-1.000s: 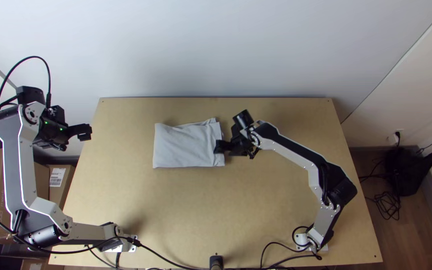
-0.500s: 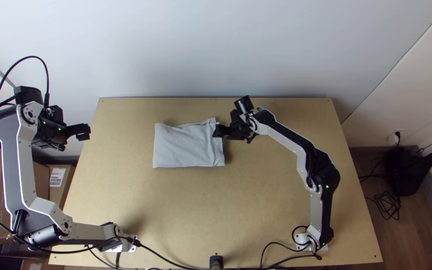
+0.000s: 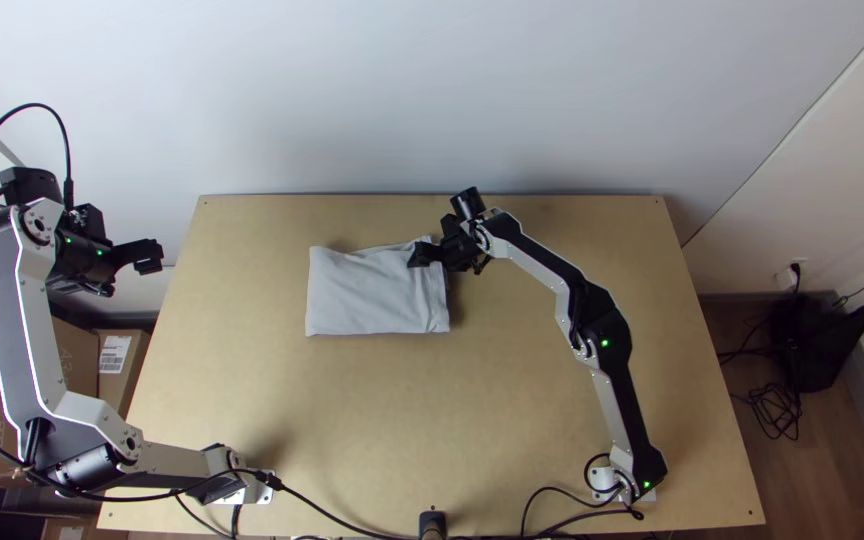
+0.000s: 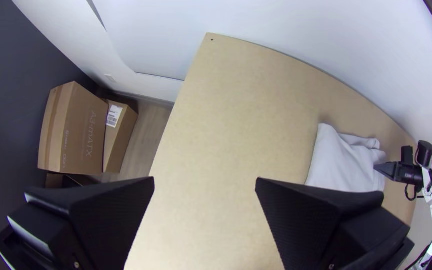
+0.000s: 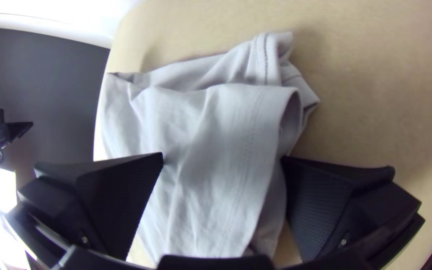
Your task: Fold the t-shirt
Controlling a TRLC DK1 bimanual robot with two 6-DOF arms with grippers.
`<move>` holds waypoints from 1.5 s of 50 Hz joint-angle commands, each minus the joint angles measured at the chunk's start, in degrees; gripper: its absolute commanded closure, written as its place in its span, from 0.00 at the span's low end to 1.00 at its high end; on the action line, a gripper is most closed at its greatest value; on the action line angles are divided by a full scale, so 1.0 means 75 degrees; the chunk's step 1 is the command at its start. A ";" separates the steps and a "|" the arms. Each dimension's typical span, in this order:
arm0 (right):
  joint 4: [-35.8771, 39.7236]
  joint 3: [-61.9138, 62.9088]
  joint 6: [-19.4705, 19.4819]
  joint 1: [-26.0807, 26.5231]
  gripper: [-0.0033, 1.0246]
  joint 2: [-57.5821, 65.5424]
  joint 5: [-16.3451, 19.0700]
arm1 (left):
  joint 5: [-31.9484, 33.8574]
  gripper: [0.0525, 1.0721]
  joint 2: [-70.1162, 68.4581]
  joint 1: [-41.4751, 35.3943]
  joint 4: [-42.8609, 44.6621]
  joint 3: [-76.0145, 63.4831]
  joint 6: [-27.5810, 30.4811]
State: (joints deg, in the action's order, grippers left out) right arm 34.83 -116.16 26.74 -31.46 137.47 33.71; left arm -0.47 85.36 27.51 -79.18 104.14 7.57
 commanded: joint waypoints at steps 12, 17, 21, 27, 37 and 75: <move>0.0255 -0.0344 0.0009 0.0316 0.97 0.0761 0.0298 | -0.0031 0.04 0.0161 0.0047 -0.0142 0.0318 0.0068; 0.0149 -0.0110 0.0044 0.0656 0.97 0.0573 0.0286 | -0.0031 0.04 0.0196 0.0047 -0.0142 0.0318 0.0068; 0.0044 0.0218 0.0044 0.0996 0.97 0.0292 0.0286 | -0.0031 0.04 0.0208 0.0047 -0.0142 0.0330 0.0068; -0.0238 0.0933 0.0009 0.1558 0.97 -0.0247 0.0286 | -0.0031 0.04 0.0220 0.0036 -0.0142 0.0342 0.0080; -0.0683 0.2093 -0.0097 0.2730 0.97 -0.1173 0.0286 | -0.0031 0.04 0.0243 0.0059 -0.0142 0.0388 0.0162; -0.1222 0.2949 -0.1316 0.7898 0.97 -0.1501 0.0333 | 0.0016 0.04 0.0372 -0.0187 -0.0142 0.0482 0.0221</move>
State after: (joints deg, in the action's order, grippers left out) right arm 26.13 -94.15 19.49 25.41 126.19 36.49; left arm -0.62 87.72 26.65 -79.59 105.89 8.64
